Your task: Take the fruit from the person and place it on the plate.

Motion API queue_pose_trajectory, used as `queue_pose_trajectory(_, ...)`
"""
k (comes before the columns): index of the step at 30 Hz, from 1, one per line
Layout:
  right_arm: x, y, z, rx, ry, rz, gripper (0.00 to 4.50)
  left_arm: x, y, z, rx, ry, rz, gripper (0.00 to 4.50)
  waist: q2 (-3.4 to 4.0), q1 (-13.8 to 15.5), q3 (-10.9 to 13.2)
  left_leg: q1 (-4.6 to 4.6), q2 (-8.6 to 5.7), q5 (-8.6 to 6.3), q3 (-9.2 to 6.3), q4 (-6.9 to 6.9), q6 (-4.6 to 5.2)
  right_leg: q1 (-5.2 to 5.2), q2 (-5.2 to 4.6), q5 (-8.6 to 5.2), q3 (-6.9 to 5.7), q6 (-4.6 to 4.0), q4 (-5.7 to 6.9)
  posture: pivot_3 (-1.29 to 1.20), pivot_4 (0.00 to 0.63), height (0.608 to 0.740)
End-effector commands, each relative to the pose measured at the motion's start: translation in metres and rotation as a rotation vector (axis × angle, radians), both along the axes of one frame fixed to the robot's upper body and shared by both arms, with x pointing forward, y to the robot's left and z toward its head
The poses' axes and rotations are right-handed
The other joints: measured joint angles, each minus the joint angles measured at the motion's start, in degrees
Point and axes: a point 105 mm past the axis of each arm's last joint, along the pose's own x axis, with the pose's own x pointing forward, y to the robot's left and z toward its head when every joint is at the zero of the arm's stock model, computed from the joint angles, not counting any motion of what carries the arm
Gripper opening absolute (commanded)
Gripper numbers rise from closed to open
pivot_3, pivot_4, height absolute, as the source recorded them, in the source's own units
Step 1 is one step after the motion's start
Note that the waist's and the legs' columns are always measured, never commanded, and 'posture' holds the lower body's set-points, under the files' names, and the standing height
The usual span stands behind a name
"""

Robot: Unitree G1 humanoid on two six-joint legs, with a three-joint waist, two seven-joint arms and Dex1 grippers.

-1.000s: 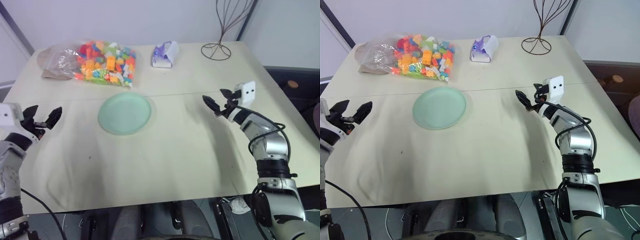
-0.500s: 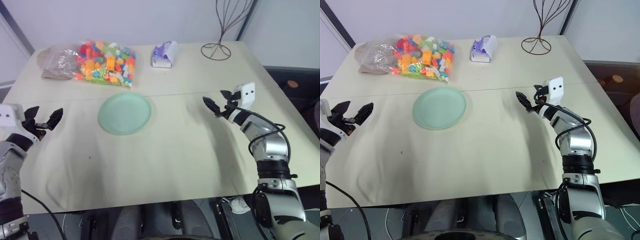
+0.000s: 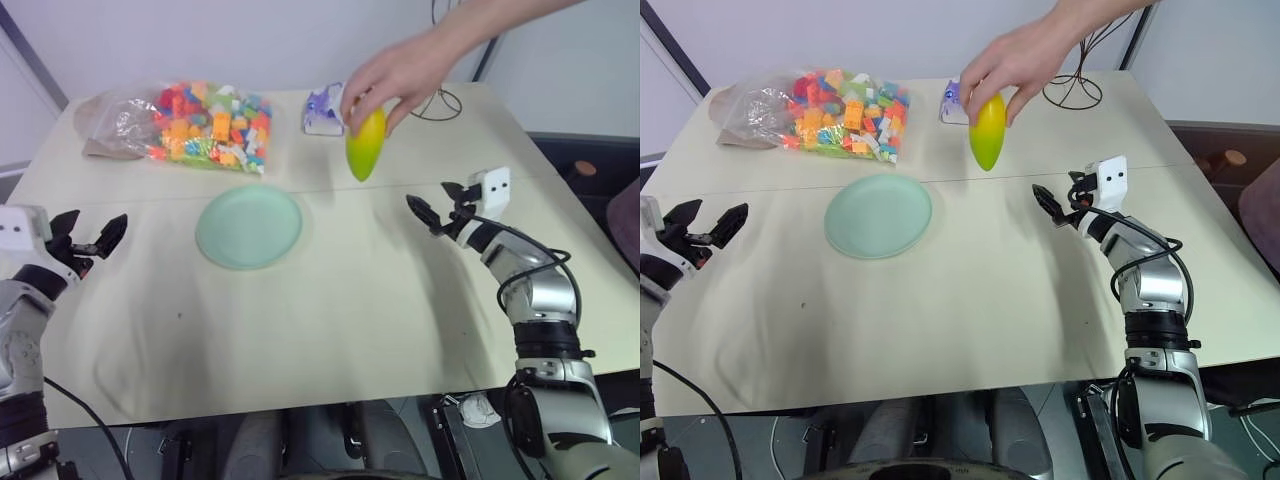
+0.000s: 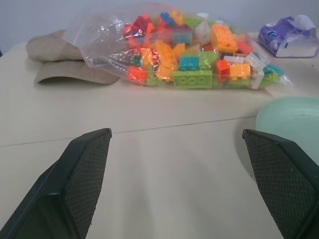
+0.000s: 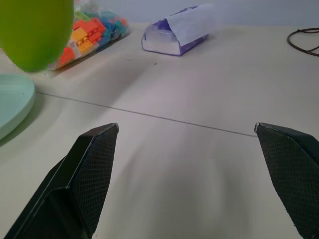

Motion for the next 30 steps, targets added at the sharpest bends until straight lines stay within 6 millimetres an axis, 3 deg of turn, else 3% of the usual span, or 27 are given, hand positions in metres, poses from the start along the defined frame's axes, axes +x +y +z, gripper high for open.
queue_pose_trajectory(1,-0.002,-0.001,0.018,-0.004,-0.063,0.0,4.5,0.0,-0.003,0.014,0.041,-0.047,-0.014,4.4,0.0,0.0,0.0,0.0,0.0,0.0,0.0,0.0,0.0,0.0,0.0,0.0,0.0,0.0,0.0,0.0,0.15,0.74)
queue_pose_trajectory(3,-0.002,-0.001,0.018,-0.005,-0.06,0.001,4.5,0.0,-0.015,0.021,-0.006,-0.061,-0.088,4.4,0.0,0.0,0.0,0.0,0.0,0.0,0.0,0.0,0.0,0.0,0.0,0.0,0.0,0.0,0.0,0.0,0.15,0.74)
queue_pose_trajectory(5,-0.003,-0.001,0.017,-0.009,-0.056,0.003,4.5,-0.007,-0.057,0.037,-0.049,-0.067,-0.331,4.4,-0.01,0.03,0.0,0.0,0.0,0.0,0.0,0.0,0.0,0.0,0.0,0.0,0.0,0.0,0.0,0.0,0.15,0.74)
queue_pose_trajectory(7,-0.002,-0.002,0.017,-0.01,-0.055,0.002,4.5,-0.016,-0.085,0.049,-0.063,-0.053,-0.494,4.4,-0.02,0.25,0.01,-0.04,0.0,0.0,-0.01,0.01,0.0,0.0,-0.02,0.0,-0.01,0.0,-0.01,0.0,0.15,0.74)
queue_pose_trajectory(11,-0.003,-0.003,0.018,-0.014,-0.054,-0.001,4.5,-0.022,-0.115,0.069,-0.038,-0.046,-0.663,4.4,0.01,0.01,0.02,-0.01,-0.03,0.0,-0.01,0.01,0.0,0.02,-0.03,-0.01,0.02,-0.01,-0.03,0.0,0.15,0.74)
queue_pose_trajectory(16,-0.011,0.003,0.025,-0.031,-0.053,0.039,4.5,-0.01,-0.122,0.079,-0.007,-0.066,-0.695,4.4,0.04,-0.21,0.03,0.04,0.0,0.0,0.0,0.0,0.0,0.03,0.2,-0.02,-0.01,-0.02,0.01,0.0,0.15,0.74)
queue_pose_trajectory(20,-0.023,0.035,0.037,-0.004,-0.071,0.141,4.5,-0.002,-0.124,0.077,0.002,-0.065,-0.703,4.4,0.05,-0.39,0.04,0.04,0.03,0.0,0.02,0.0,0.01,0.01,0.3,-0.02,0.0,0.0,0.0,0.0,0.15,0.74)
queue_pose_trajectory(25,-0.021,0.067,0.044,0.031,-0.085,0.197,4.5,0.006,-0.127,0.075,0.003,-0.072,-0.705,4.4,0.05,-0.18,0.04,0.03,0.07,0.0,0.01,0.0,0.0,0.01,0.34,-0.02,0.0,0.0,0.0,0.0,0.15,0.74)
queue_pose_trajectory(30,-0.012,0.084,0.047,0.057,-0.09,0.223,4.5,0.008,-0.127,0.074,0.003,-0.078,-0.702,4.4,0.05,-0.04,0.04,0.02,0.04,0.0,0.02,0.01,0.0,0.01,0.29,-0.02,0.0,0.0,-0.01,0.0,0.15,0.74)
